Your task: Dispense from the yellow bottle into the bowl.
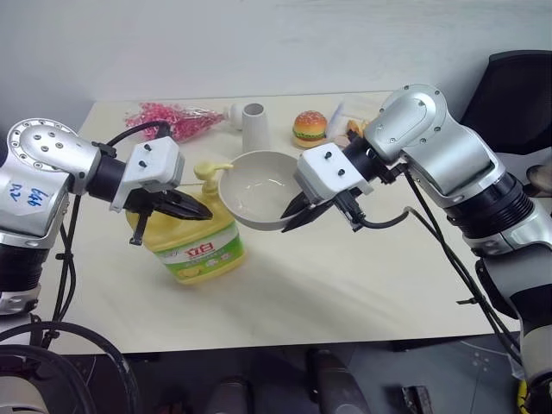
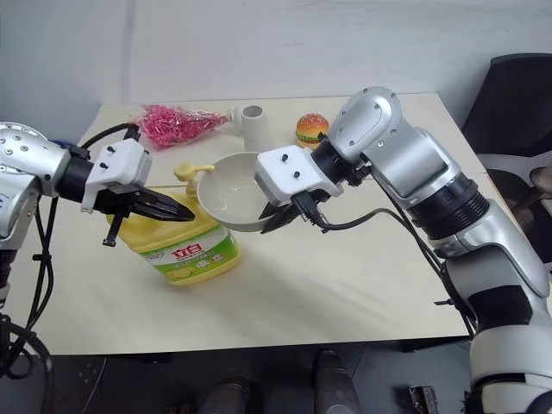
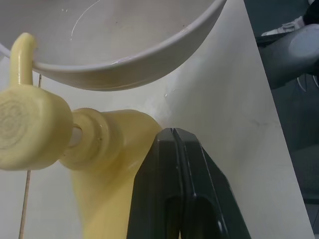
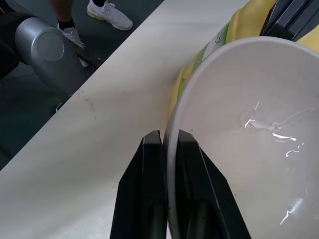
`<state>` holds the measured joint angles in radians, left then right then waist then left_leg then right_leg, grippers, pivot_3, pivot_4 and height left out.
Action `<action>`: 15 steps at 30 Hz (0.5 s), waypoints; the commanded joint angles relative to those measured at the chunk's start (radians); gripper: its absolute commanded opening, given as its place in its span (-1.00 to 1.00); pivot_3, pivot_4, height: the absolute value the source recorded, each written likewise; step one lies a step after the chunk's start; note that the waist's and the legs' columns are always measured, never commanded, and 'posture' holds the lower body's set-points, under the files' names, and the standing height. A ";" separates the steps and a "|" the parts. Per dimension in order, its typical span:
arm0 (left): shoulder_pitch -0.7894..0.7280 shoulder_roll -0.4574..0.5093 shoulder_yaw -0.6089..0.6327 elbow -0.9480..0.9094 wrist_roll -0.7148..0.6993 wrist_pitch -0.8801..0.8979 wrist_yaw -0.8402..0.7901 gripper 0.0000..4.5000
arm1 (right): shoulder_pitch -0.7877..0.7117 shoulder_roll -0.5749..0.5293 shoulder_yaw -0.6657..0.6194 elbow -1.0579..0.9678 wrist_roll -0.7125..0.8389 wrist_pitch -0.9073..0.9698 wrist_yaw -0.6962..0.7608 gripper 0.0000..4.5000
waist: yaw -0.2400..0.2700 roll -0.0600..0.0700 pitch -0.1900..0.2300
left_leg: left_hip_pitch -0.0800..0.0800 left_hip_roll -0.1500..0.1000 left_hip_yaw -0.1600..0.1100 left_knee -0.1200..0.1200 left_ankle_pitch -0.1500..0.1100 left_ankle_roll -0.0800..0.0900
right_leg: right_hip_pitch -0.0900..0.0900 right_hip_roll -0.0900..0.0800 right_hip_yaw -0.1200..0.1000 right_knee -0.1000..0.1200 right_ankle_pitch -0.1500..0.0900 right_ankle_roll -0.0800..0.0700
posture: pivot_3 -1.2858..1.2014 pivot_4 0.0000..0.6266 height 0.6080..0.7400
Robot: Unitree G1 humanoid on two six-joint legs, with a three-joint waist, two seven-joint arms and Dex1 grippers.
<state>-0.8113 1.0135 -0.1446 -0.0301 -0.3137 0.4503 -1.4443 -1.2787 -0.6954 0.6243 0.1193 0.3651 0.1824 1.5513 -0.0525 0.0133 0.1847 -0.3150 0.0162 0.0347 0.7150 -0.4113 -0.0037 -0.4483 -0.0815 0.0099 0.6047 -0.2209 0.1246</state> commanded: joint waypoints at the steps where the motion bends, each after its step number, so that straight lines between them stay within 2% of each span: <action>1: 0.030 -0.029 -0.018 0.005 -0.038 0.093 -0.016 -0.99 | -0.027 -0.001 -0.024 -0.021 0.016 -0.004 0.063 -1.00 | 0.000 0.000 0.000 | 0.000 0.000 0.000 0.000 0.000 0.000 | 0.000 0.000 0.000 0.000 0.000 0.000 | 0.03 -0.52 1.00; 6: -0.059 -0.026 0.117 -0.092 -0.220 0.294 -0.003 -0.99 | -0.001 -0.014 -0.028 -0.010 0.008 -0.022 0.063 -1.00 | 0.000 -0.005 0.003 | -0.003 0.000 -0.002 0.000 0.000 0.000 | -0.002 0.000 -0.001 -0.001 0.000 0.000 | 0.03 -0.52 1.00; 9: -0.119 -0.004 0.187 -0.126 -0.328 0.427 0.026 -0.99 | 0.026 -0.025 -0.041 0.000 -0.008 -0.032 0.063 -1.00 | 0.000 -0.012 0.005 | -0.013 0.000 -0.003 0.002 0.001 -0.001 | -0.013 0.000 -0.002 0.001 0.000 0.000 | 0.03 -0.52 1.00; 10: -0.139 0.008 0.215 -0.134 -0.360 0.468 0.040 -0.99 | 0.040 -0.032 -0.049 0.001 -0.013 -0.034 0.063 -1.00 | 0.000 -0.013 0.005 | -0.020 0.000 -0.004 0.004 0.003 -0.006 | -0.018 0.000 -0.003 0.001 0.000 0.000 | 0.03 -0.52 1.00; 14: -0.160 0.072 0.325 -0.157 -0.458 0.604 0.102 -0.99 | 0.114 -0.056 -0.096 0.000 -0.042 -0.040 0.055 -1.00 | 0.000 -0.013 0.006 | -0.023 -0.001 -0.003 0.002 0.001 -0.007 | -0.025 -0.002 -0.006 0.000 0.000 0.000 | 0.03 -0.52 1.00; 15: -0.126 0.108 0.370 -0.181 -0.481 0.629 0.102 -0.91 | 0.145 -0.068 -0.109 0.000 -0.056 -0.049 0.037 -1.00 | 0.000 -0.013 0.006 | -0.024 -0.002 -0.003 0.002 0.000 -0.007 | -0.027 -0.002 -0.006 0.000 0.000 0.000 | 0.03 -0.52 1.00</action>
<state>-0.9551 1.0827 0.1538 -0.1647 -0.7446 1.0360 -1.3522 -1.1434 -0.7417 0.5778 0.1326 0.3206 0.1534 1.5521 -0.0529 0.0002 0.1904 -0.3401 0.0130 0.0316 0.7171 -0.4115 -0.0109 -0.4781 -0.0839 0.0035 0.6057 -0.2206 0.1249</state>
